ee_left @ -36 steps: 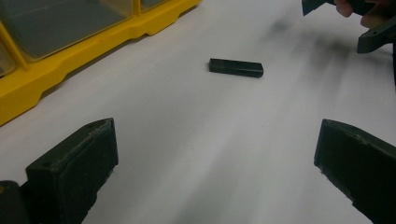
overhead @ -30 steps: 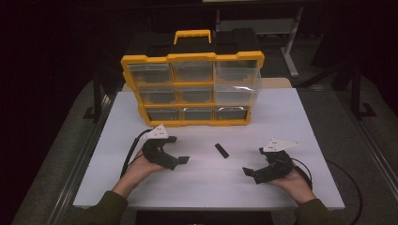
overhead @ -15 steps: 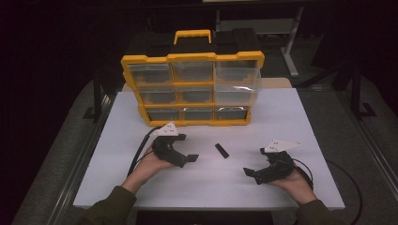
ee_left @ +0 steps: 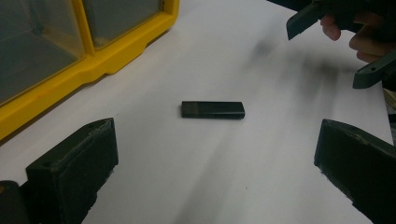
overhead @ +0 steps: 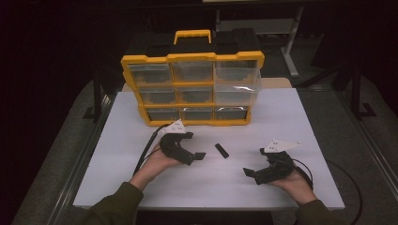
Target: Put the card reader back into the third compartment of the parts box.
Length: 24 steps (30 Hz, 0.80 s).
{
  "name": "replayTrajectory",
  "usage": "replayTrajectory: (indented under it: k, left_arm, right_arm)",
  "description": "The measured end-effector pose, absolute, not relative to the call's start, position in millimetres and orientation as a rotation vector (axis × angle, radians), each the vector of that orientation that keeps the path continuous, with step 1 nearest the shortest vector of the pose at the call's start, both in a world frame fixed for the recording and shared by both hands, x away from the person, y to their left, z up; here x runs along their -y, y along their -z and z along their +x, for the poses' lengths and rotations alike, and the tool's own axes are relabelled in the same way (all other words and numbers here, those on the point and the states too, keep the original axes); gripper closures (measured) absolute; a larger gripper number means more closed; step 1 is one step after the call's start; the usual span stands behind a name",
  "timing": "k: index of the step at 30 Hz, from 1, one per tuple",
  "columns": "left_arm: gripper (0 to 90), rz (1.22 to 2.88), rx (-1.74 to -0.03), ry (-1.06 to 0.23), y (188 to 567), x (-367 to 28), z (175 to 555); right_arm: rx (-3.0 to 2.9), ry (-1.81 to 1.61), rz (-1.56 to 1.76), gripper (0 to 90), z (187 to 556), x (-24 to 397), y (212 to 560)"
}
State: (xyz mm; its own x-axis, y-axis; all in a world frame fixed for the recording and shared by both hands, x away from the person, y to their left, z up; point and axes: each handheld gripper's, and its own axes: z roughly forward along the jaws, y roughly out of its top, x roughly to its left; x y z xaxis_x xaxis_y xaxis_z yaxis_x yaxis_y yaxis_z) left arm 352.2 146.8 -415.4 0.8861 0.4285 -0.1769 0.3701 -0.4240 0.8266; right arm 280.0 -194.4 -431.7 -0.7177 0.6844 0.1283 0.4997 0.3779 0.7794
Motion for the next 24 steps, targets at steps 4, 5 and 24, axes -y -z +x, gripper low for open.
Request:
replayTrajectory:
  k: [4,5,24]
  left_arm:
    - [0.0,2.054,-0.571,-0.073,414.7,-142.2,354.0]
    - [0.0,2.053,-0.570,-0.072,414.5,-140.2,354.6]
    - [0.0,2.050,-0.564,-0.064,414.9,-118.8,363.7]
  right_arm:
    - [-2.424,-1.256,1.054,0.0,280.0,194.1,431.9]
    - [-2.425,-1.257,1.055,0.0,279.8,194.0,431.8]
    - [-2.430,-1.264,1.051,0.0,279.8,194.0,431.9]
